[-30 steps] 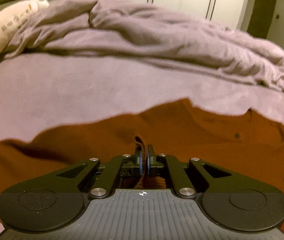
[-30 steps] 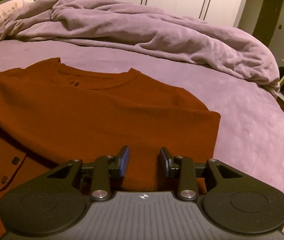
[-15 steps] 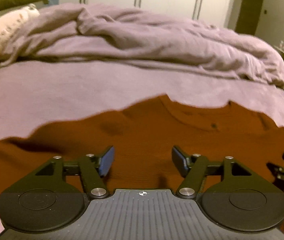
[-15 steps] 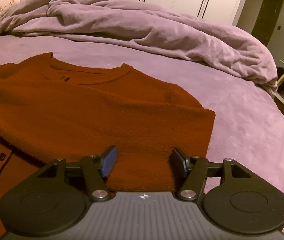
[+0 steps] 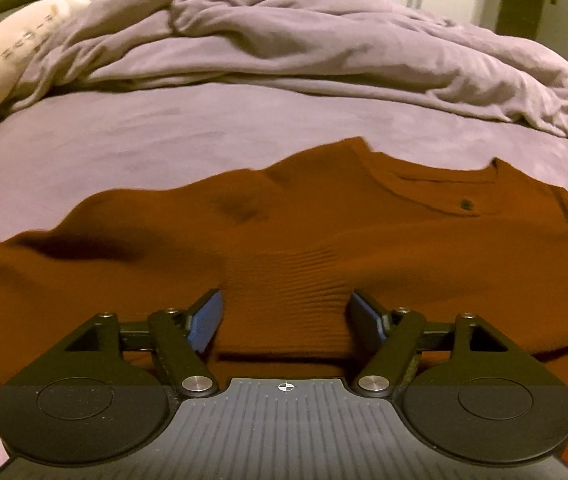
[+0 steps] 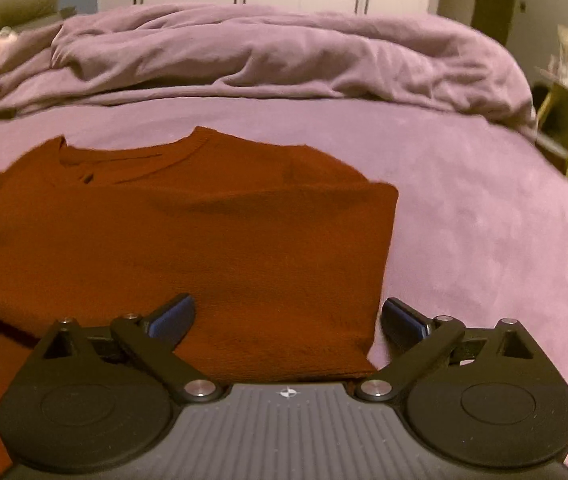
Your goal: Fold small clothes
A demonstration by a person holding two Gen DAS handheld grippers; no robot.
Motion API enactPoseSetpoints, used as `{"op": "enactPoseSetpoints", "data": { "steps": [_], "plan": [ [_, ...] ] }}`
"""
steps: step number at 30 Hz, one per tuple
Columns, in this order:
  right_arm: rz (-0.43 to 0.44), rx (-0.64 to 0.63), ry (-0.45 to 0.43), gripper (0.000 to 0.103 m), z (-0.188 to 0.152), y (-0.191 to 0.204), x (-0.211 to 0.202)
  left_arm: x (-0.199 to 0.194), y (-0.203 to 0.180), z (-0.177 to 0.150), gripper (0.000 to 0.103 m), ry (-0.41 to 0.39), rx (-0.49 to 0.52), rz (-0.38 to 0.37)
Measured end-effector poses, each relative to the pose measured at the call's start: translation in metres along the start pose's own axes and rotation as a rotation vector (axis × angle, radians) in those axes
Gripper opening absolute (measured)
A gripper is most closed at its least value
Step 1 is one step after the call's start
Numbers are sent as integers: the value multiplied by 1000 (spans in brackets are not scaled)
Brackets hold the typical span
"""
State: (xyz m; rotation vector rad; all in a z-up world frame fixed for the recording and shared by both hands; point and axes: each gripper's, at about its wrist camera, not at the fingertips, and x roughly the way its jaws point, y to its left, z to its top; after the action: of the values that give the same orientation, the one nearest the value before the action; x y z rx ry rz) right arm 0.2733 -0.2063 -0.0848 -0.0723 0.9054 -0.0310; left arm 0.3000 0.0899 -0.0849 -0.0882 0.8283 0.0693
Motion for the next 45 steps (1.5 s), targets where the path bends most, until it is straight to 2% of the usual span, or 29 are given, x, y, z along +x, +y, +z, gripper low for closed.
{"op": "enactPoseSetpoints", "data": {
  "steps": [5, 6, 9, 11, 13, 16, 21, 25, 26, 28, 31, 33, 35, 39, 42, 44, 45],
  "plan": [
    [-86, -63, -40, 99, -3, 10, -16, -12, 26, -6, 78, -1, -58, 15],
    [-92, -71, -50, 96, -4, 12, -20, -14, 32, -8, 78, 0, -75, 17],
    [-78, -94, -74, 81, -2, 21, -32, -20, 44, -9, 78, -2, -137, 1],
    [-37, -94, -80, 75, -1, 28, -37, -26, 47, -9, 78, -9, -160, -22],
    [-2, -97, -76, 59, -1, 37, -39, -29, 46, -8, 78, -9, -162, -50],
    [24, -118, -53, 53, -4, 48, -34, -25, 40, -7, 78, 5, -153, -66],
    [-22, -195, -61, 53, -11, 56, -27, -7, 32, -5, 78, 40, -149, -64],
    [-32, -183, -59, 69, -12, 51, -22, -7, 30, -6, 83, 31, -138, -57],
    [-24, -169, -60, 70, -11, 48, -21, -11, 33, -7, 85, 28, -152, -59],
    [-4, -138, -61, 72, -13, 41, -21, -20, 42, -12, 95, 12, -189, -59],
    [12, -125, -57, 73, -13, 37, -22, -38, 69, -21, 96, -19, -246, -43],
    [-5, -121, -55, 73, -12, 39, -30, -52, 97, -28, 96, -24, -302, 7],
    [-7, -106, -66, 73, -14, 42, -45, -66, 134, -39, 96, -38, -383, 49],
    [75, -9, -95, 73, -33, 40, -84, -88, 219, -64, 96, -38, -581, 176],
    [88, 34, -86, 74, -49, 39, -104, -100, 276, -84, 94, -54, -754, 237],
    [88, 52, -74, 74, -57, 39, -111, -104, 301, -92, 93, -80, -814, 270],
    [83, 56, -66, 74, -60, 39, -114, -106, 312, -95, 88, -103, -834, 280]
  ]
}}
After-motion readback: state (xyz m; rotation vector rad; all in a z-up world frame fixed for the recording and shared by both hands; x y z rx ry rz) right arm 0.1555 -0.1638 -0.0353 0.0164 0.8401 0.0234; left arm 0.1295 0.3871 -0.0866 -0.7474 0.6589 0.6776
